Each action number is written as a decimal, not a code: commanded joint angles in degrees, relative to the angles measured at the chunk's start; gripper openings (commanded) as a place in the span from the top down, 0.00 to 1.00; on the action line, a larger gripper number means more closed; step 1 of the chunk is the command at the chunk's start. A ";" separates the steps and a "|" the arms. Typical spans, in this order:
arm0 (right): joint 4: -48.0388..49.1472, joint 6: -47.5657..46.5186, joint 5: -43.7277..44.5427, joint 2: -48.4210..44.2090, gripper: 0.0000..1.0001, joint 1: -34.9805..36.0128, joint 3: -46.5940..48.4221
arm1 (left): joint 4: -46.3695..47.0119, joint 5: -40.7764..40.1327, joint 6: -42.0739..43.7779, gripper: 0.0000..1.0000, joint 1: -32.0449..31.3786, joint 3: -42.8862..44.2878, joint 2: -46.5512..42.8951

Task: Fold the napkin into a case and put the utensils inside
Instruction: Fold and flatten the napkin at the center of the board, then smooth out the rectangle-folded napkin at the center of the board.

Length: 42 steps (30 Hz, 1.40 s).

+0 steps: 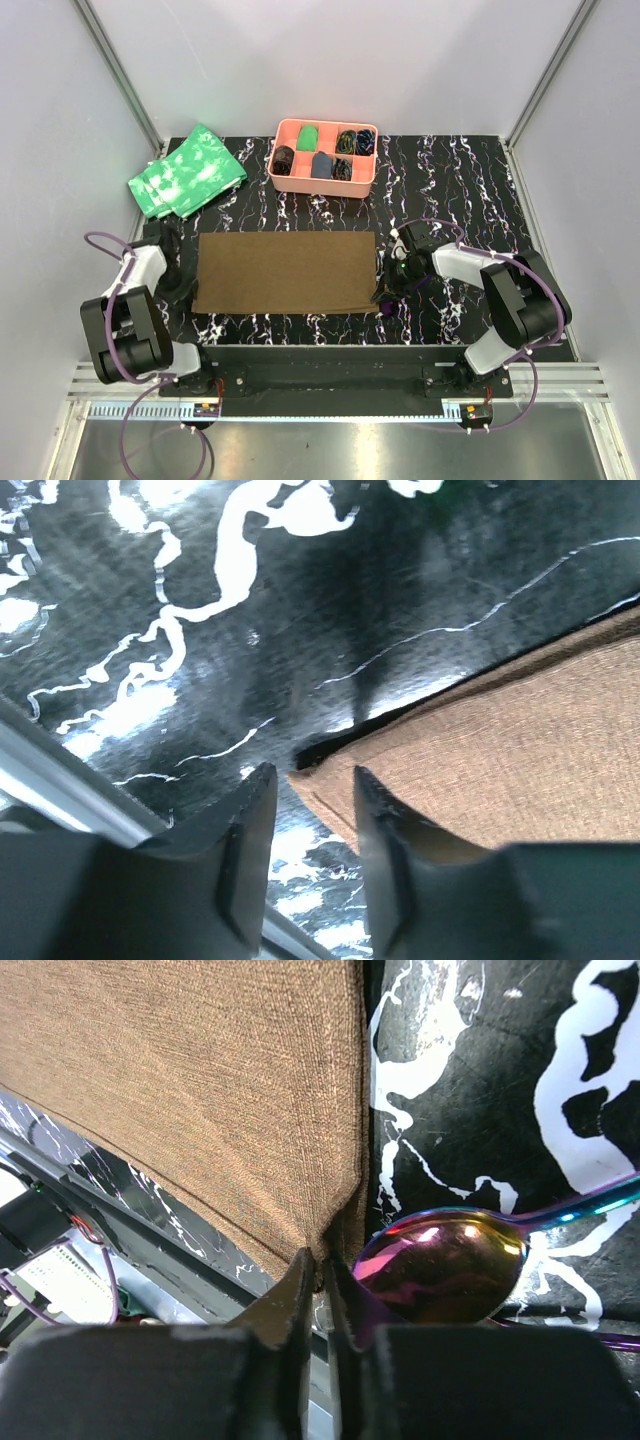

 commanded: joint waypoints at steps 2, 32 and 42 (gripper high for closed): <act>-0.45 -1.66 -0.46 -0.76 0.81 0.59 0.65 | -3.64 2.42 -0.39 0.41 1.02 4.67 -6.83; 2.45 1.51 9.56 -0.94 0.69 8.24 0.21 | 10.07 14.55 1.11 1.00 4.71 -7.28 -1.30; 3.06 -0.69 6.76 5.53 0.34 8.24 18.91 | 25.67 36.47 2.35 0.73 -2.11 1.07 -9.42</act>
